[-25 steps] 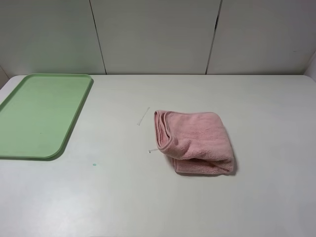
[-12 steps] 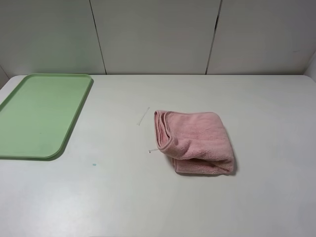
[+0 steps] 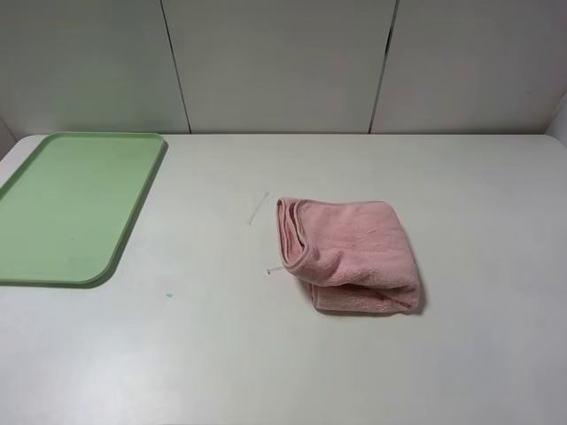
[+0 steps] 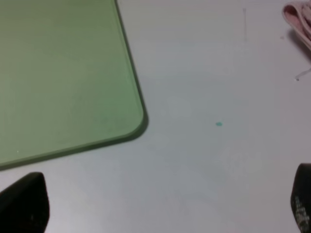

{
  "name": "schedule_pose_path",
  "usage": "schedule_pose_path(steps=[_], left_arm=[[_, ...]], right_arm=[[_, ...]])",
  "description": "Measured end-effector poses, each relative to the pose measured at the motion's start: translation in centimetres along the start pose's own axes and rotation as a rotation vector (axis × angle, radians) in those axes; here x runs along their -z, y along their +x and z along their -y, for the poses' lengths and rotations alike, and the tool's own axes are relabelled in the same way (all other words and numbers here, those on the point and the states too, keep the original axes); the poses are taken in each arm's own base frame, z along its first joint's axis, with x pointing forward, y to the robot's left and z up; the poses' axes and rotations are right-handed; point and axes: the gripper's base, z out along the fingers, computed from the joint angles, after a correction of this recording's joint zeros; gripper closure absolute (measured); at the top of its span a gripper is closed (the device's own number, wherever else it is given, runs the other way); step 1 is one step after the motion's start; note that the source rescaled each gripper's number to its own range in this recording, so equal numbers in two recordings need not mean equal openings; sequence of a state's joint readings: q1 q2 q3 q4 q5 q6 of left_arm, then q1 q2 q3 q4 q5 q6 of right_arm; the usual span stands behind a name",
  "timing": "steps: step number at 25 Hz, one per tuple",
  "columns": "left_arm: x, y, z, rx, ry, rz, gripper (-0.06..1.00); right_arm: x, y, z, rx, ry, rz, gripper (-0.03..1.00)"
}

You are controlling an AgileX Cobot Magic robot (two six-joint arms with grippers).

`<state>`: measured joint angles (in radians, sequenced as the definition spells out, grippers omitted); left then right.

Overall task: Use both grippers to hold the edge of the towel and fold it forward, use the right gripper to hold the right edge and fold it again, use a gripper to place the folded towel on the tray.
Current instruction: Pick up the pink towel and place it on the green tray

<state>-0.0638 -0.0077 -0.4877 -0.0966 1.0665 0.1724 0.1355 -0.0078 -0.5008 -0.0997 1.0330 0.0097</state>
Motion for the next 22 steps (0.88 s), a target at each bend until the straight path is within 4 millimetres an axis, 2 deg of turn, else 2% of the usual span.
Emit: schedule_pose_path(steps=[8, 22], left_arm=[[-0.2, -0.2, 0.1, 0.008, 0.014, -0.016, -0.06], [-4.2, -4.7, -0.1, 0.06, 0.134, -0.239, -0.04]], right_arm=[[0.0, 0.0, 0.0, 0.0, 0.0, 0.0, -0.03], [0.0, 0.0, 0.0, 0.0, -0.001, 0.0, -0.03]])
